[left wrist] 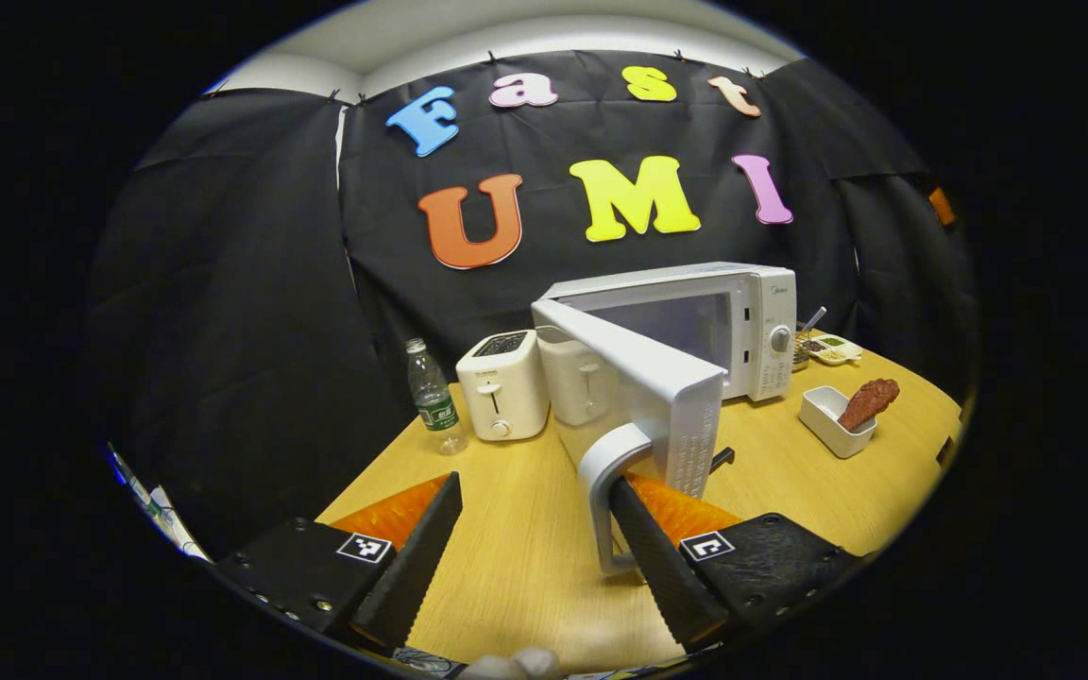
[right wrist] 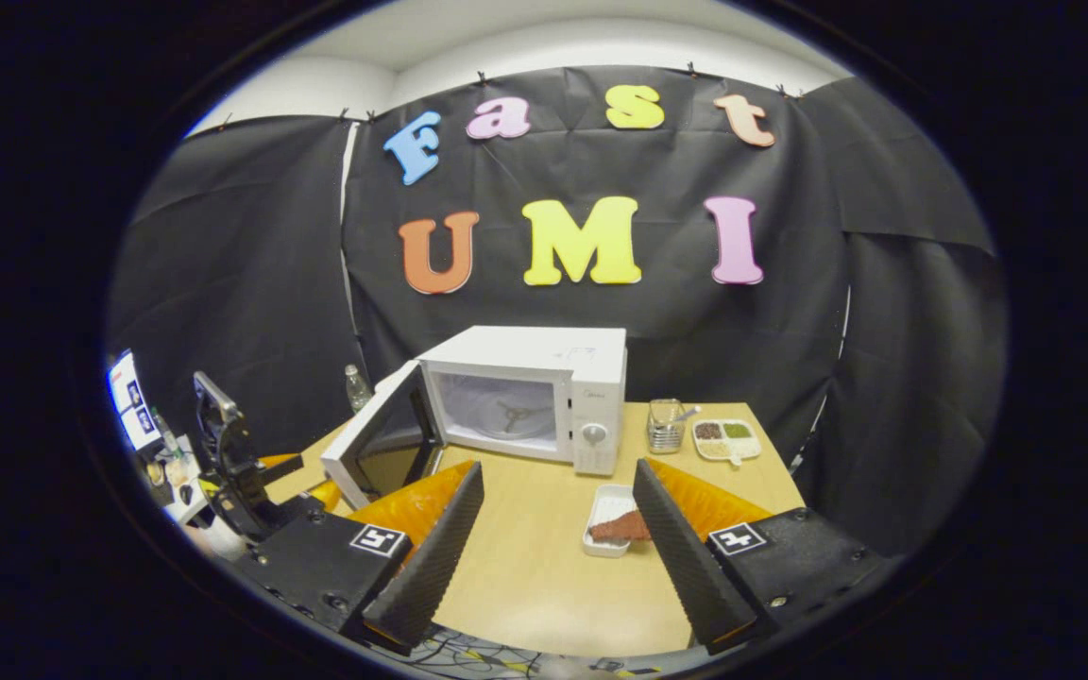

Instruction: Open the microwave oven with the left hand, put the food in, and close the microwave oven.

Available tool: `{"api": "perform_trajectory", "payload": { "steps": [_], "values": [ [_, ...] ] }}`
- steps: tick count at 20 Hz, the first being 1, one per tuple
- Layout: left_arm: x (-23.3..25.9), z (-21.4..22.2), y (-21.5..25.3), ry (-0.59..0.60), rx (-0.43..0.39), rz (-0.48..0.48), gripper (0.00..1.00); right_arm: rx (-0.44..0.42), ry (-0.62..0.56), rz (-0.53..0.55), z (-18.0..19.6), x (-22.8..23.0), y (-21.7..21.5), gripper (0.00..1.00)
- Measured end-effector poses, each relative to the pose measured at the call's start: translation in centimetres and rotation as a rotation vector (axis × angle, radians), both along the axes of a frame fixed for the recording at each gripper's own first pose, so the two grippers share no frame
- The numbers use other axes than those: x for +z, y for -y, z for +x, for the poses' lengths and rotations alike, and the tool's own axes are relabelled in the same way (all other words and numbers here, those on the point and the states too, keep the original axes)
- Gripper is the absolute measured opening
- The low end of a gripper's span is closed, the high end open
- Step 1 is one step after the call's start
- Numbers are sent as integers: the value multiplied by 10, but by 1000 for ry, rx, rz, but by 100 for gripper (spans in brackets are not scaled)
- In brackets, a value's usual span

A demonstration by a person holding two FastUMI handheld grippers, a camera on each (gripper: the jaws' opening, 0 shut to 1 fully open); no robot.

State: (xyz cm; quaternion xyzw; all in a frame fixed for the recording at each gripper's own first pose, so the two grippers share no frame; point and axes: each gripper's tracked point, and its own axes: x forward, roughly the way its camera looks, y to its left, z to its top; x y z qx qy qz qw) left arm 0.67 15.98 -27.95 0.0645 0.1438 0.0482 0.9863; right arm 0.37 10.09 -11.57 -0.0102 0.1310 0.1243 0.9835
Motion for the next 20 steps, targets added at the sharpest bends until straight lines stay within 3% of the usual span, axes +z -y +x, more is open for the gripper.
{"api": "perform_trajectory", "payload": {
  "steps": [1, 2, 7, 11, 20],
  "values": [
    [-1, -2, -9, -5, 15, -14, 95, -6, -14, -1, 2, -8, 2, 92],
    [-2, -5, -17, -10, 31, -27, 95, -12, -28, -3, 5, -16, 5, 100],
    [7, -22, -56, -9, 113, 16, 95, -34, -92, -3, 28, -50, 26, 100],
    [17, -43, -69, -25, 177, 32, 95, -34, -150, -4, 69, -88, 54, 100],
    [73, -58, 40, 17, 189, -25, 95, 43, -399, 76, 162, -194, 101, 99]
  ]
}}
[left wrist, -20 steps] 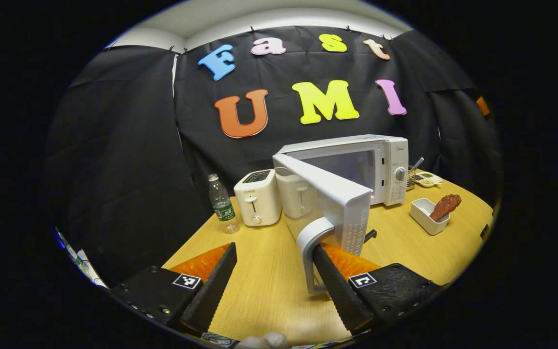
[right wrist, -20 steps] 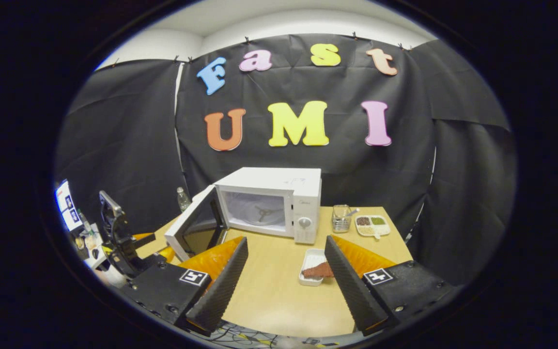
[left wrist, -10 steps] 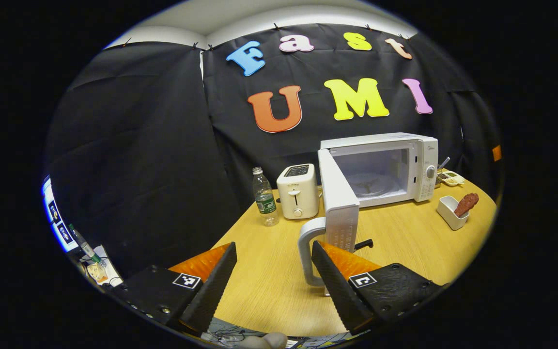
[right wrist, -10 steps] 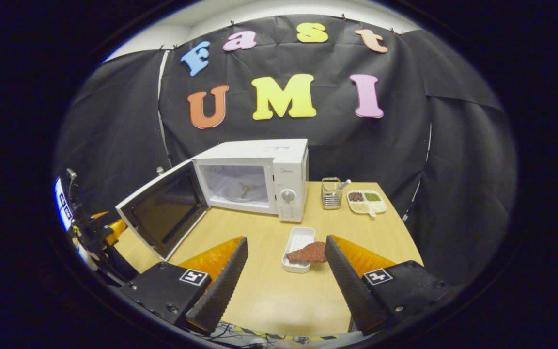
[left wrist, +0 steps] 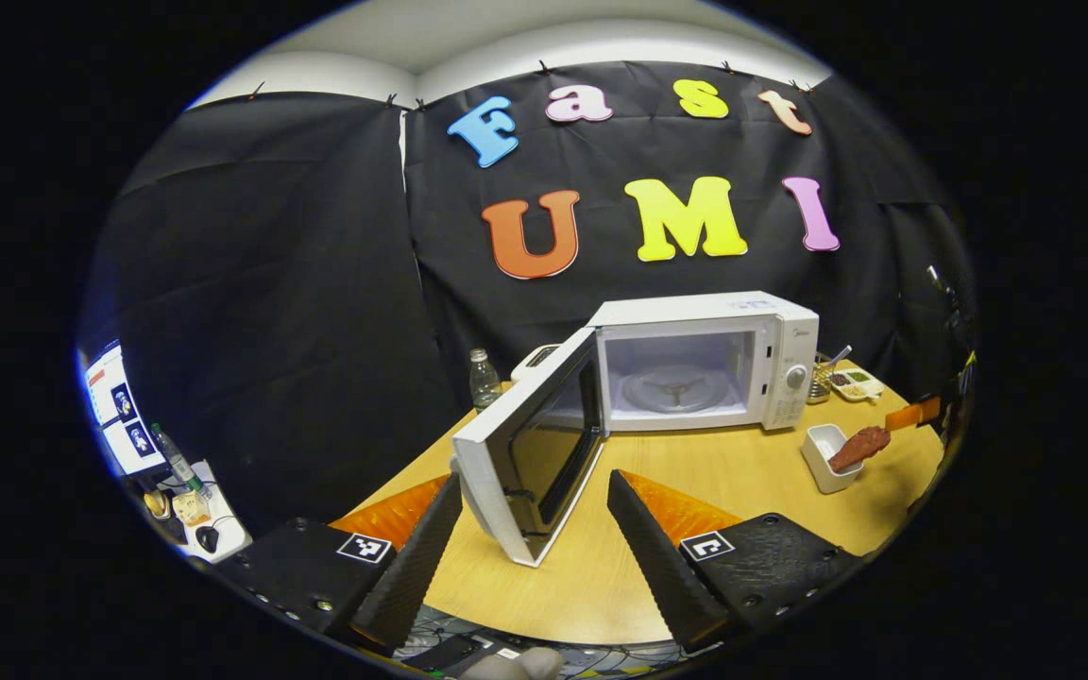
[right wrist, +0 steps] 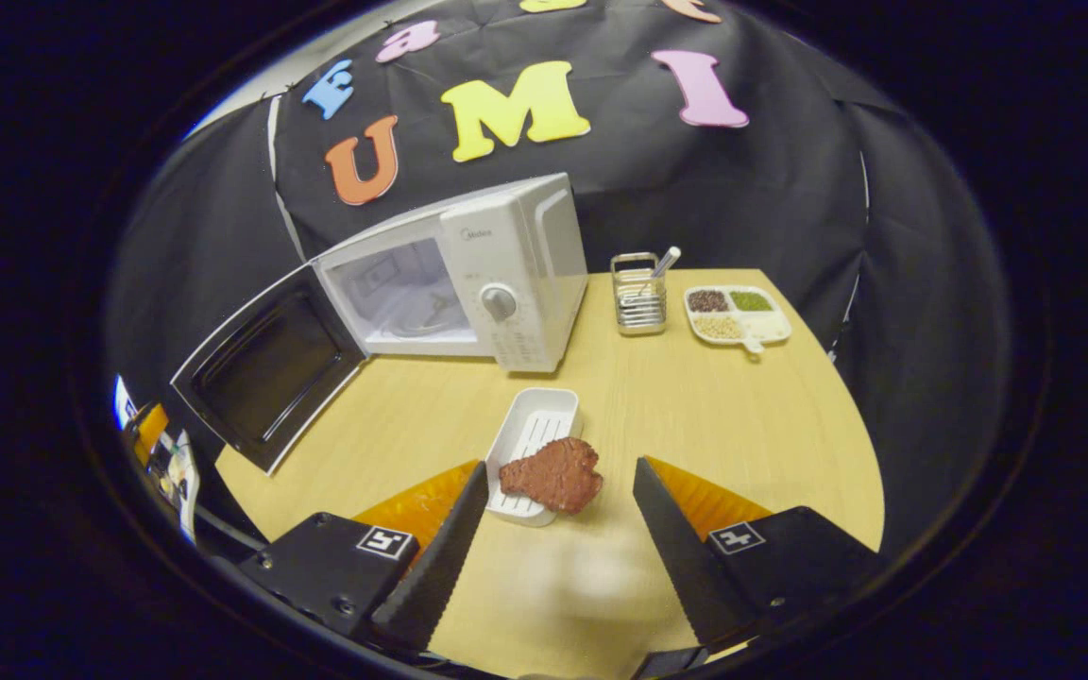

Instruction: Open the microwave oven with the left hand, put the food in, and close the microwave oven.

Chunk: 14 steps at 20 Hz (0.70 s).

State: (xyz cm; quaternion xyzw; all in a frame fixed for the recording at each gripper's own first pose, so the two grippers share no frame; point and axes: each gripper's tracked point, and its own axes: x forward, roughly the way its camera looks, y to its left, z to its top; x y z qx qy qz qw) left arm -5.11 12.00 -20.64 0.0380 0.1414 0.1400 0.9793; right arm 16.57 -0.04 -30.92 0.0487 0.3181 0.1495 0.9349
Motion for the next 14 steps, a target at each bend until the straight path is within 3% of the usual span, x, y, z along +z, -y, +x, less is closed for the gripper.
{"api": "perform_trajectory", "payload": {
  "steps": [1, 2, 5, 6, 7, 8, 9, 10, 11, 12, 13, 14],
  "values": [
    [8, 3, 13, 10, -1, -10, 95, 11, -18, 23, 6, -5, -1, 85],
    [15, 5, 24, 18, 0, -11, 95, 33, -47, 49, 11, -12, -4, 86],
    [33, 11, 48, 26, -3, 7, 95, 91, -100, 99, 21, -23, -13, 73],
    [38, 12, 54, 28, -4, 14, 95, 109, -119, 109, 25, -26, -16, 81],
    [44, 13, 59, 31, -3, 22, 95, 127, -135, 124, 26, -30, -18, 63],
    [47, 15, 65, 34, -2, 21, 95, 140, -156, 137, 27, -34, -21, 58],
    [50, 16, 69, 37, 2, 19, 95, 145, -178, 153, 27, -38, -22, 58],
    [53, 17, 74, 38, 1, 14, 95, 151, -197, 181, 28, -39, -25, 39],
    [55, 19, 76, 39, 4, 11, 95, 144, -210, 202, 28, -40, -25, 28],
    [56, 18, 79, 39, 0, 8, 95, 143, -224, 225, 29, -39, -25, 36],
    [56, 18, 82, 42, -1, 10, 95, 142, -235, 252, 28, -37, -27, 23],
    [57, 19, 83, 43, -8, 13, 95, 143, -242, 276, 28, -34, -29, 29]
  ]
}}
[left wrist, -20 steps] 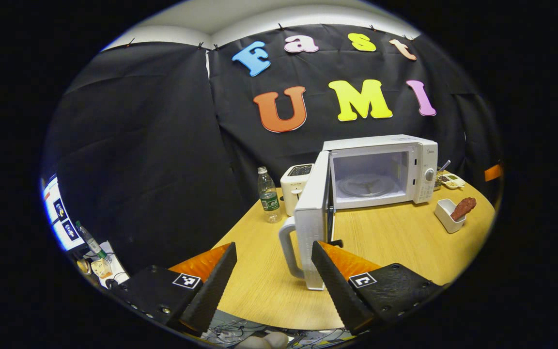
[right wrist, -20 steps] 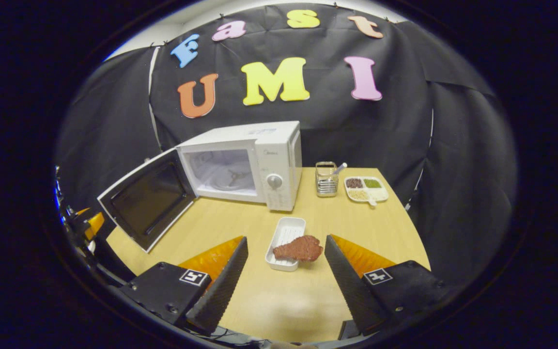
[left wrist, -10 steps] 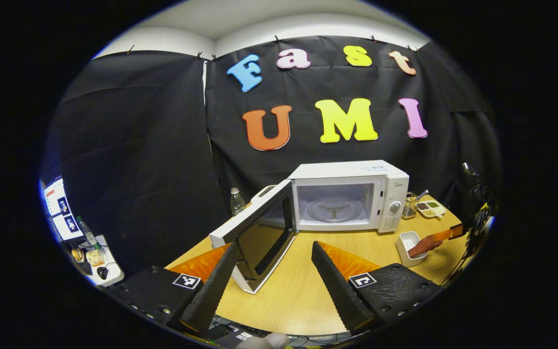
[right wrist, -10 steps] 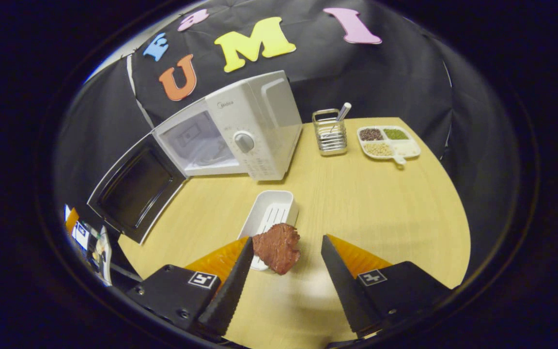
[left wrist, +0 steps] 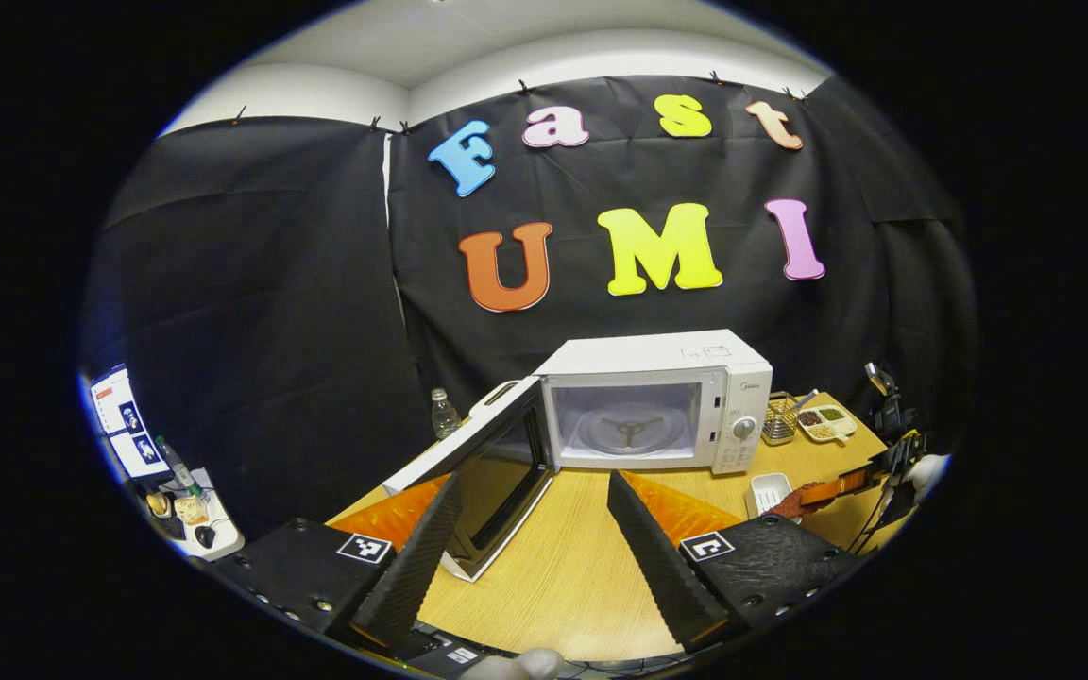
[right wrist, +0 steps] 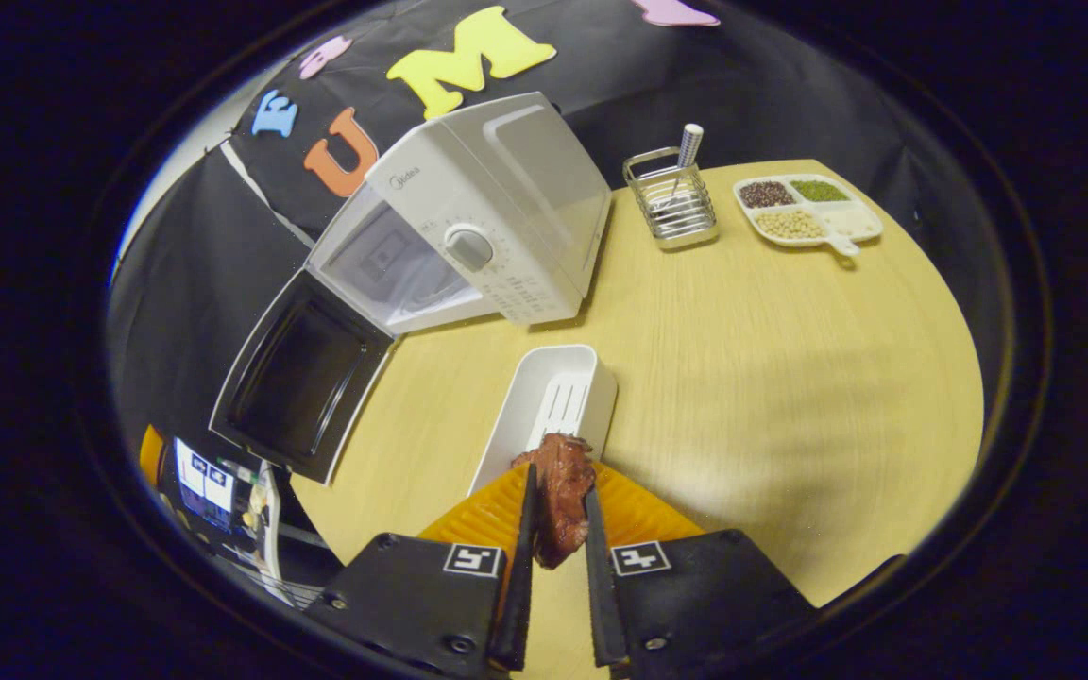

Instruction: Open the microwave oven with the left hand, put the food in, and close the microwave oven.

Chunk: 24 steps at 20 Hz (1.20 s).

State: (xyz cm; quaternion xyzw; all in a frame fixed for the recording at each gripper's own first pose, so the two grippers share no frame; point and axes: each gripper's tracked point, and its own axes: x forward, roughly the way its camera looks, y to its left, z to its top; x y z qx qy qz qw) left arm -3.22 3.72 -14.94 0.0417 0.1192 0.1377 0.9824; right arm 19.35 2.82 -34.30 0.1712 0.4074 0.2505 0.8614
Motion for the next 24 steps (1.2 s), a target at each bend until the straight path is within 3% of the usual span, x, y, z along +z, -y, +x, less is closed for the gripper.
{"api": "perform_trajectory", "payload": {
  "steps": [2, 3, 8, 11, 17, 24],
  "values": [
    [-2, 2, -1, -2, -11, 9, 95, 4, 17, -18, -2, 7, 2, 10],
    [-2, 3, -1, 2, -19, 9, 95, 6, 39, -42, -2, 13, 4, 16],
    [-4, 10, -10, 19, -86, -20, 95, -7, 146, -81, -7, 60, -9, 15],
    [-6, 12, -22, 20, -134, -36, 95, -41, 207, -45, -15, 99, -42, 15],
    [-13, 6, -56, 20, -188, -24, 95, -236, 255, 129, 3, 138, -135, 15],
    [-29, -10, -118, -24, -200, -43, 95, -512, 271, 393, 81, 125, -243, 15]
  ]
}}
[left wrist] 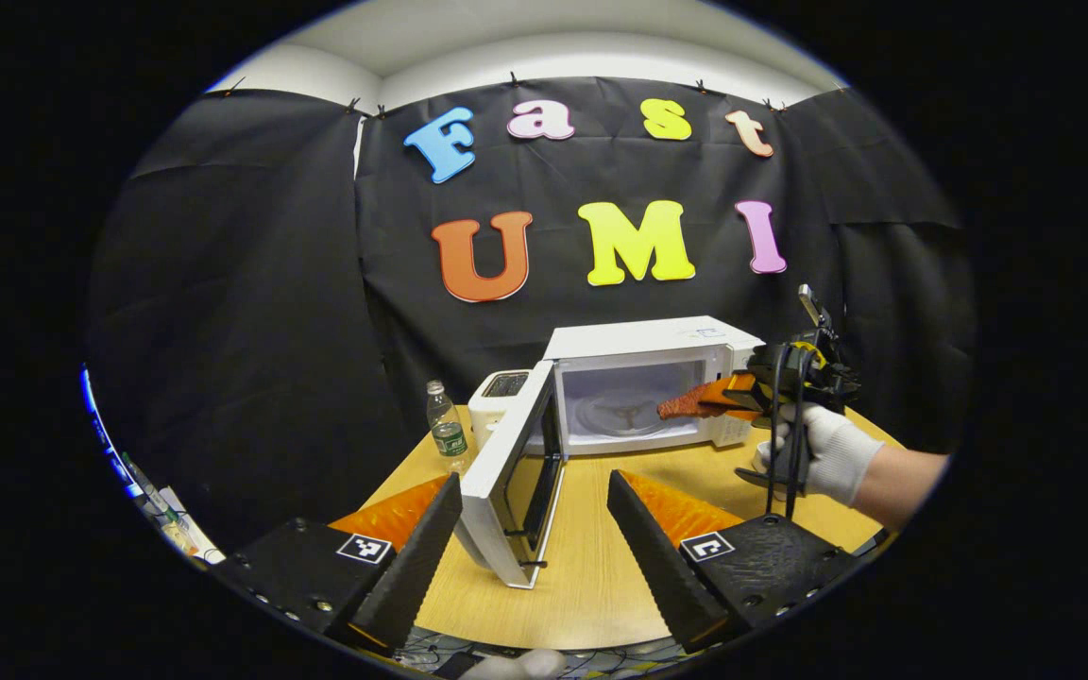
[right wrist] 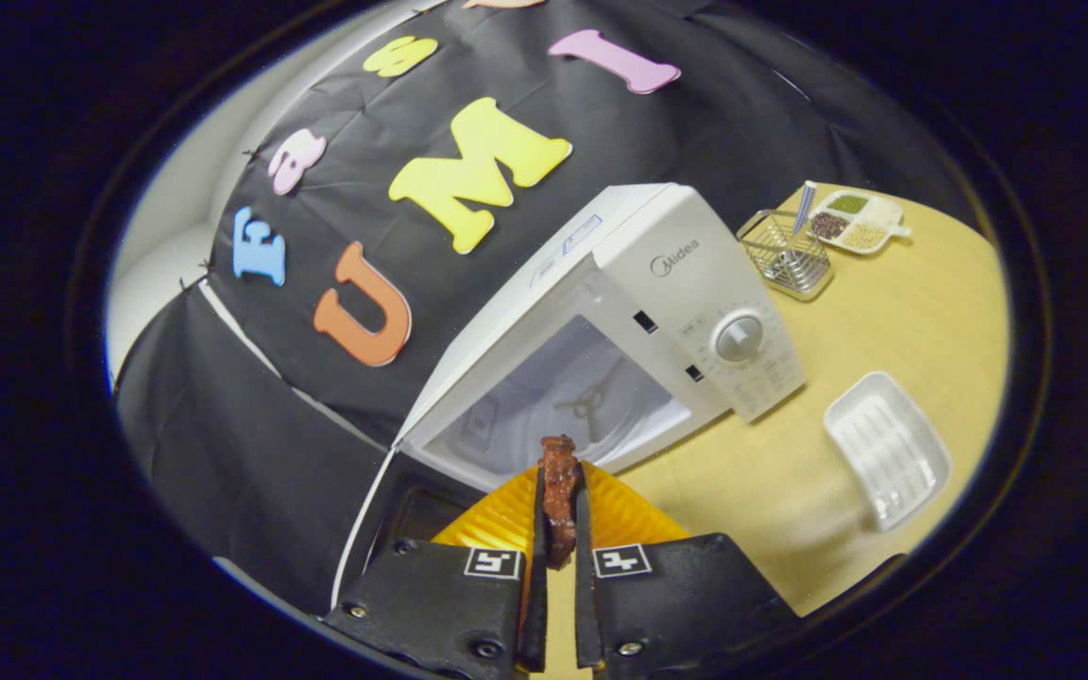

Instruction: Open the microwave oven with the left hand, put the food in, and close the microwave oven.

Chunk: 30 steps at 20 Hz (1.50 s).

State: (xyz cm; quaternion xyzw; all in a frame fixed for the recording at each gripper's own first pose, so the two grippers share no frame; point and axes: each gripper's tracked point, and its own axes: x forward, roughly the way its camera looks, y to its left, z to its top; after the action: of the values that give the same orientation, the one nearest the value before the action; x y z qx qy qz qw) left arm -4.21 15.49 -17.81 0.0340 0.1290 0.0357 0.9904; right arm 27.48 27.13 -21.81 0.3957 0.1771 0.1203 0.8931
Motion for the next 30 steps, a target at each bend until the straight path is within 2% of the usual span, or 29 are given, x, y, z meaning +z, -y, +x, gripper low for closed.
{"api": "perform_trajectory", "payload": {
  "steps": [5, 8, 11, 13, 14, 15, 18, 20, 21, 22, 26, 28, 29, 30],
  "values": [
    [-3, -1, -45, 5, 55, 22, 95, -158, -12, 95, 67, -33, -42, 14],
    [-7, 2, -62, 3, 86, 26, 95, -193, -6, 89, 102, -48, -59, 15],
    [-16, 4, -72, -4, 112, 53, 95, -240, 13, 46, 125, -60, -65, 15],
    [-16, 6, -74, -6, 121, 64, 95, -232, 23, -5, 139, -68, -71, 15],
    [-17, 5, -74, -7, 120, 68, 95, -230, 20, -29, 143, -74, -75, 5],
    [-15, 5, -73, 2, 117, 77, 95, -232, 32, -39, 145, -75, -75, 15],
    [-11, 8, -75, 21, 123, 104, 95, -237, 62, -147, 150, -78, -77, 15],
    [-13, 8, -76, 15, 126, 89, 95, -233, 58, -243, 149, -82, -71, 21],
    [-12, 9, -77, 16, 132, 80, 95, -235, 61, -291, 150, -83, -67, 15],
    [-12, 9, -79, 17, 138, 67, 95, -222, 77, -338, 150, -81, -67, 31],
    [-15, 9, -82, 11, 157, 38, 95, -233, 129, -555, 149, -74, -56, 40],
    [-15, 9, -80, 14, 154, 33, 95, -222, 139, -602, 151, -71, -55, 57],
    [-14, 9, -81, 16, 154, 32, 95, -213, 146, -616, 150, -70, -57, 85],
    [-13, 10, -81, 22, 154, 32, 95, -201, 151, -622, 148, -66, -59, 92]
  ]
}}
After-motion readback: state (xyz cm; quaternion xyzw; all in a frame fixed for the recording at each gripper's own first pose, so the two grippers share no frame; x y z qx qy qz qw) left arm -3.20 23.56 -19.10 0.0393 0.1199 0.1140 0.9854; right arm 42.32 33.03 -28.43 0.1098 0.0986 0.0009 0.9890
